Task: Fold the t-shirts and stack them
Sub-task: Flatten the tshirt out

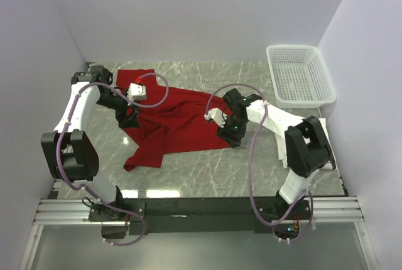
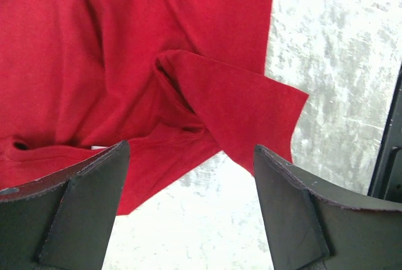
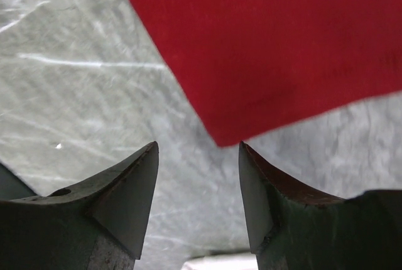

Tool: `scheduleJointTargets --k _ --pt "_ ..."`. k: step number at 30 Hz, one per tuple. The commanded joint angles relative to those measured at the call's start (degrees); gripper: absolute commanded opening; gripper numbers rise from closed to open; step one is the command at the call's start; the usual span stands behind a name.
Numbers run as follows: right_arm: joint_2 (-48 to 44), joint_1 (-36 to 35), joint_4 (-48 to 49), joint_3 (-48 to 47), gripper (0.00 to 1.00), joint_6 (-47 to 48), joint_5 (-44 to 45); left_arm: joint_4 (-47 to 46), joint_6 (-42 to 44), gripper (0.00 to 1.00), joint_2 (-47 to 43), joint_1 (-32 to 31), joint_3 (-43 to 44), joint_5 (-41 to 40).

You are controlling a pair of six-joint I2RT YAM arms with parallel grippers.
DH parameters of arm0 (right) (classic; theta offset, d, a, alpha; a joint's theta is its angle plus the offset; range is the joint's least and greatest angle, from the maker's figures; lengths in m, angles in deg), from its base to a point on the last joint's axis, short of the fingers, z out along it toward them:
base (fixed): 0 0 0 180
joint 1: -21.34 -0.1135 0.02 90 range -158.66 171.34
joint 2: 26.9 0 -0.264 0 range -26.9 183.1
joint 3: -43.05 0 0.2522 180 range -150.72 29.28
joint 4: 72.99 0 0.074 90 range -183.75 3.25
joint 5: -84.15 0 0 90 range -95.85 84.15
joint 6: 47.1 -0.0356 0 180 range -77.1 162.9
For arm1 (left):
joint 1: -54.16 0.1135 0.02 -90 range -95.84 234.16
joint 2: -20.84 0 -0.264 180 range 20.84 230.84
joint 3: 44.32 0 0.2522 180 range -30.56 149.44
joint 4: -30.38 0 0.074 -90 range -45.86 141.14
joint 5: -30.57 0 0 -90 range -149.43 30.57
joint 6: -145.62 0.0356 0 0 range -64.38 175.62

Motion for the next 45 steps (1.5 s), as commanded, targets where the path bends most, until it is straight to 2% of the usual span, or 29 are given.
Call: scheduleJointTargets --k 1,7,9,11,13,14,15,17,19,30,34,43,45 --pt "2.8 -0.7 2.0 -2.2 0.61 2.8 1.7 0.8 2.7 0.85 -3.1 0.1 -1.9 1.4" --pt "4.6 -0.9 2.9 0.0 0.61 5.1 3.5 0.2 3.6 0.86 -4.1 0.1 -2.9 0.3" --pt "5.4 -1.2 4.4 1.0 0.61 5.6 4.6 1.3 5.9 0.86 -4.0 0.1 -3.3 -0.3" --pt "6.3 -1.7 5.8 2.0 0.56 5.7 7.1 3.1 11.0 0.85 -4.1 -0.3 -4.3 -1.9" --pt "7.8 -1.8 6.1 2.4 0.42 5.8 8.3 3.6 14.9 0.84 -5.8 -1.4 -6.5 -3.6" --pt "8.5 -1.9 6.5 2.6 0.35 5.9 9.4 3.6 20.6 0.84 -6.8 -2.0 -9.5 -6.1" --pt "8.7 -1.8 6.4 2.8 0.20 6.1 9.9 3.6 23.8 0.84 -9.0 -2.8 -11.3 -7.4" --pt "8.8 -1.8 6.3 2.6 0.08 5.6 10.1 3.4 32.7 0.84 -10.8 -6.6 -16.4 -10.2" --pt "9.2 -1.8 6.1 2.0 0.00 5.2 10.3 2.4 36.2 0.82 -12.1 -10.8 -18.8 -12.7" --pt "11.0 0.3 2.0 -4.2 0.00 0.5 6.8 -5.7 44.2 0.77 -7.7 -28.8 -26.1 -19.2" --pt "11.5 1.0 1.4 -5.1 0.00 -0.1 6.6 -9.3 47.5 0.75 -7.9 -31.4 -30.8 -21.5" --pt "12.2 1.5 0.3 -5.8 0.00 -0.9 6.3 -15.9 45.9 0.74 -3.4 -32.9 -32.7 -22.4" --pt "12.5 1.5 0.0 -6.2 0.00 -0.9 6.5 -17.2 46.5 0.71 -2.9 -33.0 -33.8 -22.7"
